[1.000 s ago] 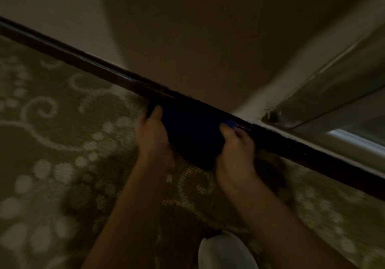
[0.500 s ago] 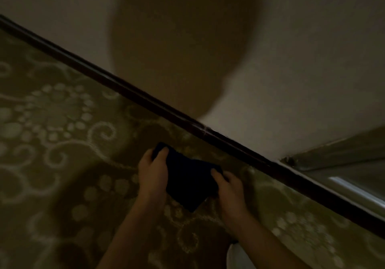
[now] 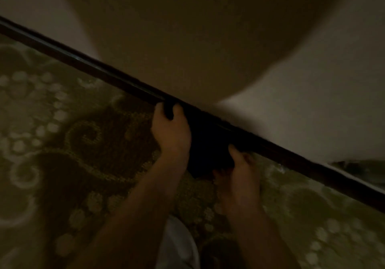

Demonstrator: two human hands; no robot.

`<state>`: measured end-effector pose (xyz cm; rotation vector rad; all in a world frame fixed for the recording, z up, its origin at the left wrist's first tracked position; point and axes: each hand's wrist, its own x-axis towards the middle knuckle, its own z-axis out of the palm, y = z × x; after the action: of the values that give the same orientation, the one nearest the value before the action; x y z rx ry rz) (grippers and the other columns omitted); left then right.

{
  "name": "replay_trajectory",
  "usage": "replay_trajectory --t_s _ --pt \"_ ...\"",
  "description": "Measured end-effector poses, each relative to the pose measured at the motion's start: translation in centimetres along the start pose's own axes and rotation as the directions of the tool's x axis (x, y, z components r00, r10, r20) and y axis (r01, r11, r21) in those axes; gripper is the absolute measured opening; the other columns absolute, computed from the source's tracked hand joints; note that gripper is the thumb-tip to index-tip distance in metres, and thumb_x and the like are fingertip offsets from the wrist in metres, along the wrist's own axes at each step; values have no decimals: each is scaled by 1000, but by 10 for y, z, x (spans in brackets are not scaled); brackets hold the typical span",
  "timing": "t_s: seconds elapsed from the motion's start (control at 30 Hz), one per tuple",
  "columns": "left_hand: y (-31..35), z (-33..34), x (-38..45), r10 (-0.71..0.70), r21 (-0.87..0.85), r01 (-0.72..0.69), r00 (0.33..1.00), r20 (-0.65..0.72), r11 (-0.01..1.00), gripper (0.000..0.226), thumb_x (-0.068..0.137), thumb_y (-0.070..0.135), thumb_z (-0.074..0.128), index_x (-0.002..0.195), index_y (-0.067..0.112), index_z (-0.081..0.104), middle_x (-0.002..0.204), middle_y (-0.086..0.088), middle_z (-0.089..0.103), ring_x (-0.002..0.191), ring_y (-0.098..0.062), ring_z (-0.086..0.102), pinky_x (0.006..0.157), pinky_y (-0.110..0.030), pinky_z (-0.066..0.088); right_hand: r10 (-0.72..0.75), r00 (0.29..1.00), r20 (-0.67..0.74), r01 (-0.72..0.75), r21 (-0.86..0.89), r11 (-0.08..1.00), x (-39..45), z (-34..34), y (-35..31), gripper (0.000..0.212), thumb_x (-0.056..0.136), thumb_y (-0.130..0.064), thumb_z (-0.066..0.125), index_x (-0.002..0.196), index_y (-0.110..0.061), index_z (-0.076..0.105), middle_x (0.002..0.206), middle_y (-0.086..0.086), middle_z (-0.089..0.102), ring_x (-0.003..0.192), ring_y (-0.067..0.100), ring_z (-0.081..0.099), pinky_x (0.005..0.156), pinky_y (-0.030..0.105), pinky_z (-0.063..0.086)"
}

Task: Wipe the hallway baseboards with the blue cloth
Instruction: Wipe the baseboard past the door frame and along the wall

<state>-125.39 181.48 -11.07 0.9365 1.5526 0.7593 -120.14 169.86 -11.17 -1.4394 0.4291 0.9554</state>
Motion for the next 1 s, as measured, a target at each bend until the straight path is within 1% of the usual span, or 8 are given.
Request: replay_trajectory --t_s 0.1,0.27,0.43,0.6,0.7,0.8,0.93,1.0 --pt "-18 37 -37 126 60 -122 989 -80 991 27 99 19 50 123 13 61 117 1 64 109 -11 58 105 -38 45 -139 983 -123 128 -90 988 -2 -21 -19 22 92 -24 64 112 -16 65 107 6 72 98 27 70 84 44 55" --pt "-32 49 -70 87 94 -103 982 168 990 24 98 20 54 117 10 64 99 7 64 99 -9 59 95 -32 49 -170 908 -382 185 3 983 -5 -53 -23 8 93 -14 63 99 -9 63 101 9 73 96 28 71 80 42 55" --pt "-14 31 -23 108 -40 -114 985 -132 993 14 97 16 51 105 25 59 96 17 61 98 -6 60 97 -29 48 -54 998 -34 50 -113 992 -14 -21 -4 25 93 -24 64 117 -19 66 107 -3 74 99 19 71 88 40 57" --pt "-32 60 -61 245 42 -242 959 -141 969 8 98 13 52 101 16 58 86 26 47 76 19 49 75 9 28 -142 980 -140 124 -135 983 -11 -49 -27 20 92 -21 65 110 -11 65 100 5 75 98 28 71 85 47 57" --pt "-56 76 -93 218 115 -235 965 142 965 13 99 23 54 103 12 60 92 12 58 80 10 52 86 -8 39 -166 939 -302 194 64 979 0 -89 -55 25 92 -15 63 117 -11 63 109 8 73 95 23 73 74 37 60" --pt "-63 77 -109 88 139 -163 897 432 977 35 99 35 53 118 6 61 116 -6 65 106 -13 59 100 -36 48 -192 930 -313 268 221 938 6 -98 -62 42 88 -15 62 131 -16 59 124 9 68 109 25 68 96 44 54" --pt "-40 48 -60 -14 -80 22 995 100 997 35 98 24 56 129 8 57 127 -3 61 118 -21 58 109 -44 42 -1 988 -157 81 501 862 12 -63 -38 48 86 -15 68 133 -16 57 132 5 63 107 1 66 95 24 52" --pt "-25 27 -21 -84 -214 71 995 -57 974 29 96 19 56 124 16 59 122 4 59 115 -17 59 107 -44 45 14 999 -38 0 350 937 10 -23 -21 40 90 -14 66 129 -10 60 126 7 66 100 -1 68 87 19 54"
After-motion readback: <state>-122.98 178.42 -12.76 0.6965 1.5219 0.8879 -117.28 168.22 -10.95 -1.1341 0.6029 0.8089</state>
